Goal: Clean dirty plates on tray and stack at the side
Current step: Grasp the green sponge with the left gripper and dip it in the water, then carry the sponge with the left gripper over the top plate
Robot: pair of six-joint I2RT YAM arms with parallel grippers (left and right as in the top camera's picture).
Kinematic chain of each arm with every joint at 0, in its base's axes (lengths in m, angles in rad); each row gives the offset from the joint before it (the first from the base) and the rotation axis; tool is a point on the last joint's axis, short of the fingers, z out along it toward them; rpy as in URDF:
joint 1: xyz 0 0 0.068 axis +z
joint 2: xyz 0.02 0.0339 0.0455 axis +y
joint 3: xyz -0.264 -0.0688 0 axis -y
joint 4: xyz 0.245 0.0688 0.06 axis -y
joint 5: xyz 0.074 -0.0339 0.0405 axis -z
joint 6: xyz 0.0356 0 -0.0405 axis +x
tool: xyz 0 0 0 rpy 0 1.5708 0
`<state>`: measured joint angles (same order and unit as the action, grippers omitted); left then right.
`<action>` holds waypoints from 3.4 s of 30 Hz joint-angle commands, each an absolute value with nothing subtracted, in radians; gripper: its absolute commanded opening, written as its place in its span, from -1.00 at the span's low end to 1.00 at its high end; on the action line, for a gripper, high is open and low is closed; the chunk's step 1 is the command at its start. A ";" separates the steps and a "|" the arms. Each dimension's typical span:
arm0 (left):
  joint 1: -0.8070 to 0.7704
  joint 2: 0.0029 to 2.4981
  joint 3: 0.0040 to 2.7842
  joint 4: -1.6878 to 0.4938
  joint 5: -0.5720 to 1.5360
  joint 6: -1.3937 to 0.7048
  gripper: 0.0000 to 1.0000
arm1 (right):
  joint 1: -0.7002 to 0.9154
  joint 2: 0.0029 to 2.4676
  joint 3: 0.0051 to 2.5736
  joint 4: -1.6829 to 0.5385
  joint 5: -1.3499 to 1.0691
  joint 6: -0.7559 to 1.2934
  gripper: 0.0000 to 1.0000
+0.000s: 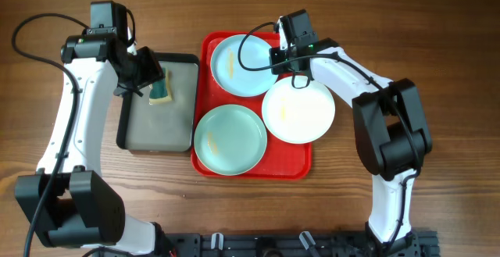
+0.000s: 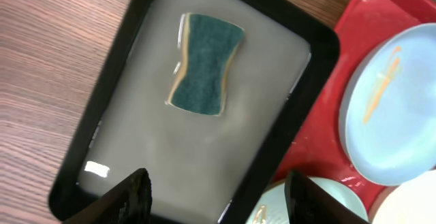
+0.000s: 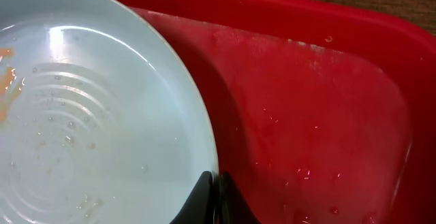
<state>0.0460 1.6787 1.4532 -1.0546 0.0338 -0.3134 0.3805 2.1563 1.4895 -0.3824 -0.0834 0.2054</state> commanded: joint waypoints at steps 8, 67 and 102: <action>0.042 1.704 1.358 -0.856 -0.020 -0.323 0.21 | 0.372 2.151 1.485 -0.423 -0.049 0.213 -0.91; 0.041 1.830 1.257 -0.566 -0.020 -0.109 -0.92 | 0.373 2.152 1.483 -0.430 -0.052 0.239 -0.84; -0.027 1.487 1.256 -0.652 -0.097 0.006 -0.92 | 0.373 2.152 1.483 -0.412 -0.052 0.184 -0.91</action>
<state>-0.0128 1.4731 1.2514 -0.6575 -0.0624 0.0544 0.3759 2.1544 1.4891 -0.4160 -0.0662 0.2043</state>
